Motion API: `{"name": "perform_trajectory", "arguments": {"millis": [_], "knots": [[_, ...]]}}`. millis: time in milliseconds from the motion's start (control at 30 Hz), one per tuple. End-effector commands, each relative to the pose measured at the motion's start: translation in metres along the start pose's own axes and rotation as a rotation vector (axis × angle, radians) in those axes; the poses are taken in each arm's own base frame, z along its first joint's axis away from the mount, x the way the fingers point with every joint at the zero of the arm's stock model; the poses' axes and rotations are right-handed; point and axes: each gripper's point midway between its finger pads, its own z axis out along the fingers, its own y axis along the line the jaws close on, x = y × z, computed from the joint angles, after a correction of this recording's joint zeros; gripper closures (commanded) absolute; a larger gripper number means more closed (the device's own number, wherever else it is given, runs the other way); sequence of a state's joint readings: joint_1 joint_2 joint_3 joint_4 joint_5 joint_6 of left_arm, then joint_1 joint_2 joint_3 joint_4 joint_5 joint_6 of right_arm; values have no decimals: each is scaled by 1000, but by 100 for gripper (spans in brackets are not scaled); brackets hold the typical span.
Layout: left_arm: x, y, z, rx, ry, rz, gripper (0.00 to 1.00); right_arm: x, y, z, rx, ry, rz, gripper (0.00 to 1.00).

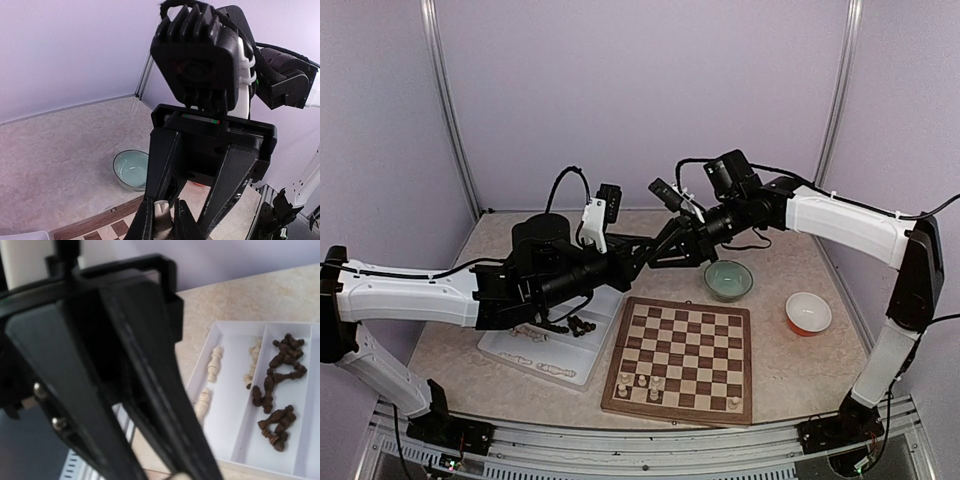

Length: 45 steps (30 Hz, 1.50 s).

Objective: Set up the chess pieces on the board
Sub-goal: Pass from the left arm to the right, then pass from the right arm to the left

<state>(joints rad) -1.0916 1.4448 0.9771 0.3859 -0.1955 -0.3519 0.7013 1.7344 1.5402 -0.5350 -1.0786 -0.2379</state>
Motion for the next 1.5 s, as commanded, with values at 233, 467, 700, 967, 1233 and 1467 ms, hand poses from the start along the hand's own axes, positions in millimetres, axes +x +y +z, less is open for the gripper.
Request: {"name": "perform_trajectory", "arguments": {"millis": [233,467,700,967,1233,1467], "knots": [[-15,-12,-2,27,-16,-3,80,-3,-1,1,20,0,-57,97],[-17,0,-12,-26,102,-61,51,10,-8,-2,111,56,-125,99],[-10,4,-14,29,280,-124,56,14,-5,2,134,90,-166,99],[25,4,1,28,416,-138,62,13,-2,8,141,108,-187,99],[37,8,5,10,454,-143,81,11,-3,7,163,113,-195,99],[35,13,1,-16,453,-145,99,12,-4,7,163,115,-194,96]]}}
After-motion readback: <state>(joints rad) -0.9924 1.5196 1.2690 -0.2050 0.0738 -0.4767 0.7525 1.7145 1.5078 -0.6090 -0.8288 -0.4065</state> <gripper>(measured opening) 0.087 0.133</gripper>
